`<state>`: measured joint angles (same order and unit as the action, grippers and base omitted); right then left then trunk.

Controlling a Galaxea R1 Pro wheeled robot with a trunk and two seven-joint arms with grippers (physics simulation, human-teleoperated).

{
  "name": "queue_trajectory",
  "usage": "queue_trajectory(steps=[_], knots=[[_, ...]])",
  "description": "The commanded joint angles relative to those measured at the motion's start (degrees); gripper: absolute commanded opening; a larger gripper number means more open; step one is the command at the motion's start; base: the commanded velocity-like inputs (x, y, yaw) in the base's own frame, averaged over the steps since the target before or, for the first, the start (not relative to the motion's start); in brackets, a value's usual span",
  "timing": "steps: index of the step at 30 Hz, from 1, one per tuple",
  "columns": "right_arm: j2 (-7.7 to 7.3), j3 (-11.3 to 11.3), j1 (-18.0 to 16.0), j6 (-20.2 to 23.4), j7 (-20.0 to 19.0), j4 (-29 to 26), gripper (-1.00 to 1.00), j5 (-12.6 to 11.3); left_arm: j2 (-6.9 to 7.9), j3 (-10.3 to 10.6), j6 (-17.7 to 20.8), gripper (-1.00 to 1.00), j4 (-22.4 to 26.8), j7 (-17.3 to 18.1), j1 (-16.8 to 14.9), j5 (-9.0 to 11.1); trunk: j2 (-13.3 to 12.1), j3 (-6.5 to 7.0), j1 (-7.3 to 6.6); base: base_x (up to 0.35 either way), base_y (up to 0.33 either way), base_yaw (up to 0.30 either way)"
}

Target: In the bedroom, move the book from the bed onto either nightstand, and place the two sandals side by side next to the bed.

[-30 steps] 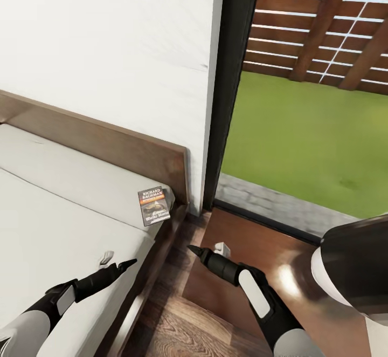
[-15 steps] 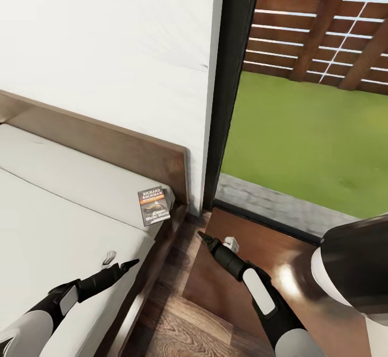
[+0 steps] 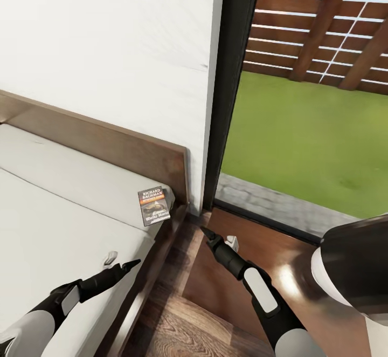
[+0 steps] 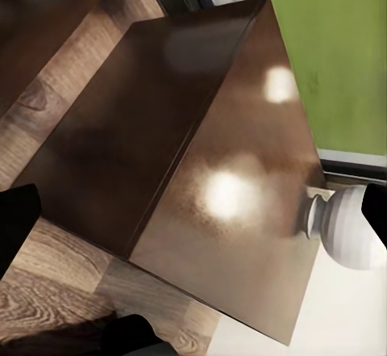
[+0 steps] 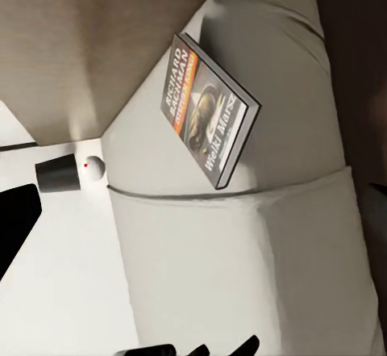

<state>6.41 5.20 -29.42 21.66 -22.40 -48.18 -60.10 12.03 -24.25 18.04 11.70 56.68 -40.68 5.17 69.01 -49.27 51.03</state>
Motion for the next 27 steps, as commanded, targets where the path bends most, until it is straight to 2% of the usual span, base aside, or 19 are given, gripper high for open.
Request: queue_trajectory(steps=[1, 6, 9, 14, 23, 27], knots=[[0.0, -0.03, -0.02, 0.3, -0.01, 0.0, 1.0, -0.44, 0.02, 0.17, 0.59, 1.0, -0.01, 0.1, -0.01, 0.54, 0.02, -0.03, 0.0, 0.0, 0.0, 0.0], [0.0, -0.02, -0.02, 0.15, -0.01, 0.87, 1.0, -0.39, 0.01, 0.17, 0.59, 1.0, -0.01, 0.1, -0.04, 0.54, 0.02, -0.03, 0.0, 0.0, 0.0, 0.0], [0.0, -0.02, -0.02, -0.17, -0.01, 5.67, 1.0, -0.17, -0.04, 0.17, 0.59, 1.0, -0.01, 0.1, -0.05, 0.54, 0.02, -0.03, 0.0, 0.0, 0.0, 0.0], [0.0, 0.0, -0.07, -0.45, -0.01, 8.96, 1.0, 0.02, -0.21, 0.17, 0.59, 1.0, -0.01, 0.1, -0.05, 0.54, 0.02, -0.03, 0.0, 0.0, 0.0, 0.0], [0.0, 0.25, -0.05, -2.66, -0.09, 8.36, 1.0, 0.06, -0.42, 0.17, 0.59, 1.0, -0.01, 0.1, -0.05, 0.54, 0.02, -0.03, 0.0, 0.0, 0.0, 0.0], [0.0, 0.4, -0.04, -3.66, -0.52, 5.79, 1.0, 0.04, -0.43, 0.17, 0.59, 1.0, -0.01, 0.1, -0.04, 0.54, 0.02, -0.03, 0.0, 0.0, 0.0, 0.0]])
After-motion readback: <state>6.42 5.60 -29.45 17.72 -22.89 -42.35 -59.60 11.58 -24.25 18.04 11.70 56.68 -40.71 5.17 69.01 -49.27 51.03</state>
